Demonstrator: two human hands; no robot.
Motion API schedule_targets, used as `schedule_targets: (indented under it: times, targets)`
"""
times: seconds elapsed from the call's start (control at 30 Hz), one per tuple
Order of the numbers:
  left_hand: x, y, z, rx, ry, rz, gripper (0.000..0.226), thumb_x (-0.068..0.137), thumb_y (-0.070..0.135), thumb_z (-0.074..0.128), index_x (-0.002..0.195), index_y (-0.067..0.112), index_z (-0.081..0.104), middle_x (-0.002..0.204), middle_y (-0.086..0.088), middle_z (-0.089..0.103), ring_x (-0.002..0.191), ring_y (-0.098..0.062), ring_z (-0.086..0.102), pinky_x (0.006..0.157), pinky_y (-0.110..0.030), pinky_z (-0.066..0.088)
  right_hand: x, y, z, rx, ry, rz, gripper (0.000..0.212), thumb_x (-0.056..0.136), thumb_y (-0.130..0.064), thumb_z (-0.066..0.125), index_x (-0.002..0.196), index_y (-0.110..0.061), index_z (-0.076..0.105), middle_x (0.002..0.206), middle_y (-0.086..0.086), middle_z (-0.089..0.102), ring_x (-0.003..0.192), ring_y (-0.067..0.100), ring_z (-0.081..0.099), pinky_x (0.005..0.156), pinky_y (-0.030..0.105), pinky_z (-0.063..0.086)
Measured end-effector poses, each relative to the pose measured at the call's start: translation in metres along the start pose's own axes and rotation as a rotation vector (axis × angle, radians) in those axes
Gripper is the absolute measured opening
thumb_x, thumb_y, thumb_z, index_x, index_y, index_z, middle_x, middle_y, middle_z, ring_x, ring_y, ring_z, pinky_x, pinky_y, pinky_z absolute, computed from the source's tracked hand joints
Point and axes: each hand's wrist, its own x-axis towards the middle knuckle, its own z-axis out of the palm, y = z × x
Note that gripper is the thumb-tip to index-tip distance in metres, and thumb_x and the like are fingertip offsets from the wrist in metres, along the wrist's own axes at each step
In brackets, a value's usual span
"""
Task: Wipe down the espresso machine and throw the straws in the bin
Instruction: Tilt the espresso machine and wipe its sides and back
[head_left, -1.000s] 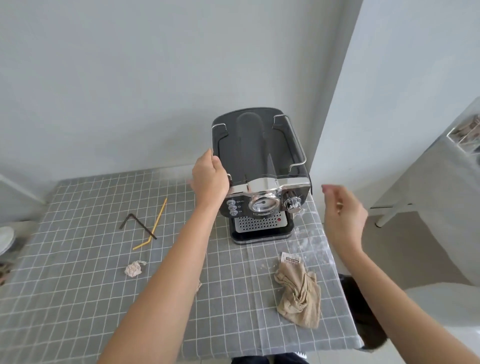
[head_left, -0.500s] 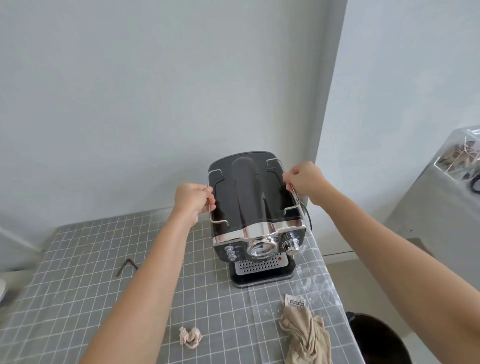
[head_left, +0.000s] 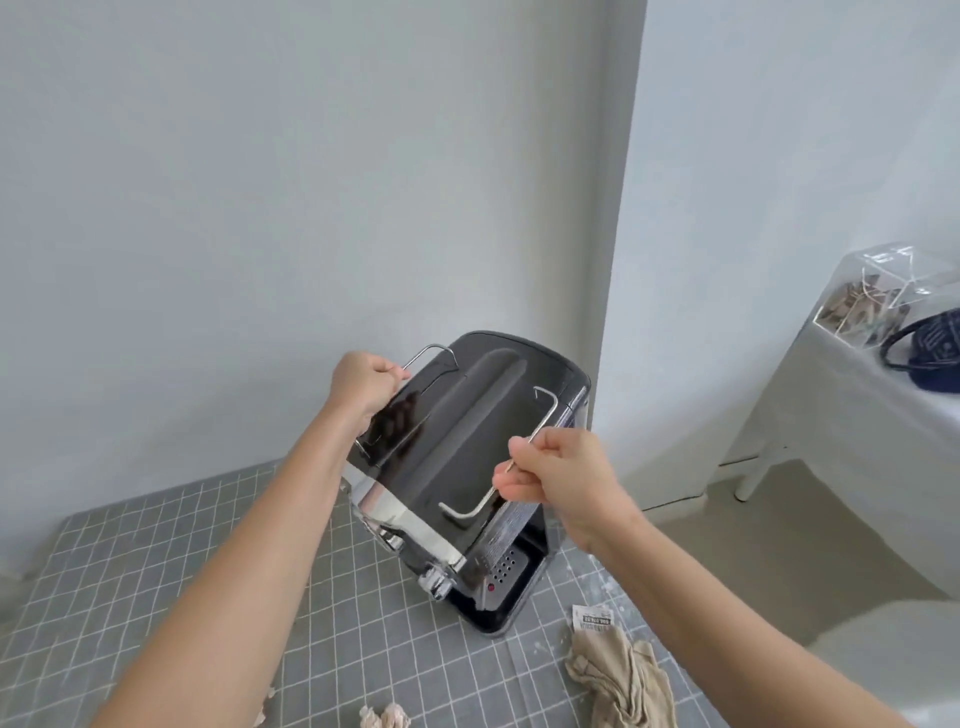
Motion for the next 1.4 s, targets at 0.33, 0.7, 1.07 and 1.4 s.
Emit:
schedule_targets:
  times: [0.33, 0.7, 1.07, 1.4]
  targets:
    - [0.003, 0.022, 0.022, 0.355, -0.176, 0.355, 0.017, 0.090, 0.016, 0.058, 0.086, 0.012, 0.075, 0.081, -0.007, 0.067, 0.075, -0.019, 0.053, 0.070, -0.025, 0.036, -0.037, 0.029, 0.044, 0.409, -0.060, 0.119, 0.019, 0.095, -0.002, 0.055, 0.101, 0.016, 0.059, 0.079, 0.024, 0.072, 0.069, 0.023, 0.075, 0.060, 0.023, 0.058]
    - [-0.022, 0.011, 0.033, 0.297, -0.096, 0.438, 0.016, 0.088, 0.019, 0.062, 0.088, 0.010, 0.075, 0.086, -0.005, 0.071, 0.079, -0.018, 0.057, 0.073, -0.022, 0.036, -0.056, 0.050, 0.020, 0.178, -0.106, 0.059, 0.021, 0.094, -0.018, 0.060, 0.084, 0.000, 0.064, 0.082, 0.020, 0.074, 0.071, 0.029, 0.073, 0.065, 0.035, 0.061]
    - [-0.082, 0.020, 0.051, 0.419, -0.040, 0.503, 0.034, 0.093, 0.025, 0.053, 0.124, 0.012, 0.059, 0.129, -0.012, 0.053, 0.122, -0.024, 0.049, 0.103, -0.031, 0.034, -0.077, 0.193, -0.077, -0.832, 0.118, -0.017, 0.008, 0.089, -0.048, 0.045, 0.088, -0.044, 0.052, 0.080, -0.008, 0.067, 0.081, 0.015, 0.064, 0.084, 0.034, 0.052]
    - [-0.168, 0.017, 0.099, 0.713, -0.132, 0.613, 0.053, 0.097, 0.049, 0.010, 0.145, 0.035, 0.028, 0.160, 0.004, 0.010, 0.148, -0.017, 0.001, 0.115, -0.057, 0.004, -0.049, 0.297, -0.106, -1.354, -0.040, -0.066, 0.056, 0.062, -0.037, 0.080, 0.114, -0.040, 0.060, 0.134, 0.004, 0.058, 0.123, 0.044, 0.051, 0.099, 0.056, 0.046]
